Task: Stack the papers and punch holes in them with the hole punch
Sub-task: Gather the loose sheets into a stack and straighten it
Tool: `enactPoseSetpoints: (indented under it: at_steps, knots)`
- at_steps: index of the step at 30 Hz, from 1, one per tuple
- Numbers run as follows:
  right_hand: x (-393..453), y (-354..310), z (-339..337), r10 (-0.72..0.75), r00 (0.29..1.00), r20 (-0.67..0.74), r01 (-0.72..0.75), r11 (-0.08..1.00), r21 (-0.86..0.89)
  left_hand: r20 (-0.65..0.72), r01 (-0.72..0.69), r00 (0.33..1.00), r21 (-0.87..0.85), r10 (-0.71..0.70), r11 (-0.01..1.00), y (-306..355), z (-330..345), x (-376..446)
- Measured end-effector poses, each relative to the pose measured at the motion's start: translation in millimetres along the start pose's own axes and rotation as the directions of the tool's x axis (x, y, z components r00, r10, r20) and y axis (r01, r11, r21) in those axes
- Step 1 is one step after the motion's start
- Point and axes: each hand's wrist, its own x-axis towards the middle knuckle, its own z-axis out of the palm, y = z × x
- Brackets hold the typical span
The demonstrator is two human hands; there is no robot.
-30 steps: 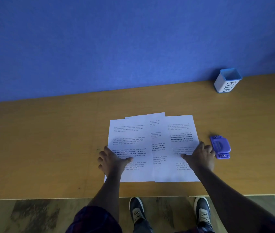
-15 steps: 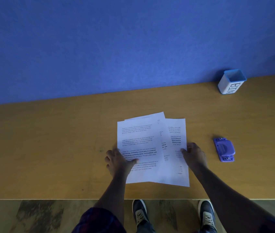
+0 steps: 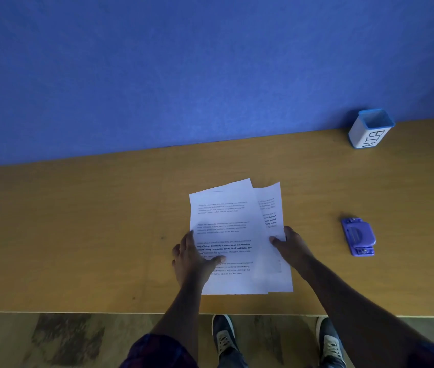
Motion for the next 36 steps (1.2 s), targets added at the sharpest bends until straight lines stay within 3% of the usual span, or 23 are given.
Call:
enactPoseSetpoints:
  at_steps: [6, 17, 23, 26, 29, 31, 36]
  knots:
    - [-1, 0, 15, -0.007, 0.996, 0.088, -0.003, 0.994, 0.110, 0.042, -0.001, 0.999, -0.079, 0.004, 0.997, 9, -6, -1]
    - [3, 11, 17, 0.054, 0.998, 0.027, -0.059, 0.964, 0.261, 0.079, 0.160, 0.987, -0.374, -0.140, 0.913, 24, -6, 5]
    - [4, 4, 1, -0.014, 0.999, 0.029, 0.004, 0.954, 0.300, 0.167, 0.234, 0.971, -0.479, -0.174, 0.846, 23, -3, 23]
    - [1, 0, -12, -0.092, 0.993, 0.072, 0.062, 0.940, 0.336, 0.254, 0.277, 0.957, -0.647, -0.142, 0.710, 33, -6, 35]
    - [-7, -5, -28, -0.168, 0.976, 0.140, 0.087, 0.885, 0.457, 0.334, 0.400, 0.917, -0.776, -0.219, 0.489, 44, -16, 45]
    - [-10, -6, -39, -0.203, 0.964, 0.169, 0.091, 0.857, 0.508, 0.330, 0.392, 0.919, -0.817, -0.213, 0.423, 49, -25, 48]
    - [-14, -8, -55, -0.222, 0.945, 0.238, 0.077, 0.864, 0.498, 0.289, 0.241, 0.948, -0.926, 0.136, 0.290, 57, -45, 49]
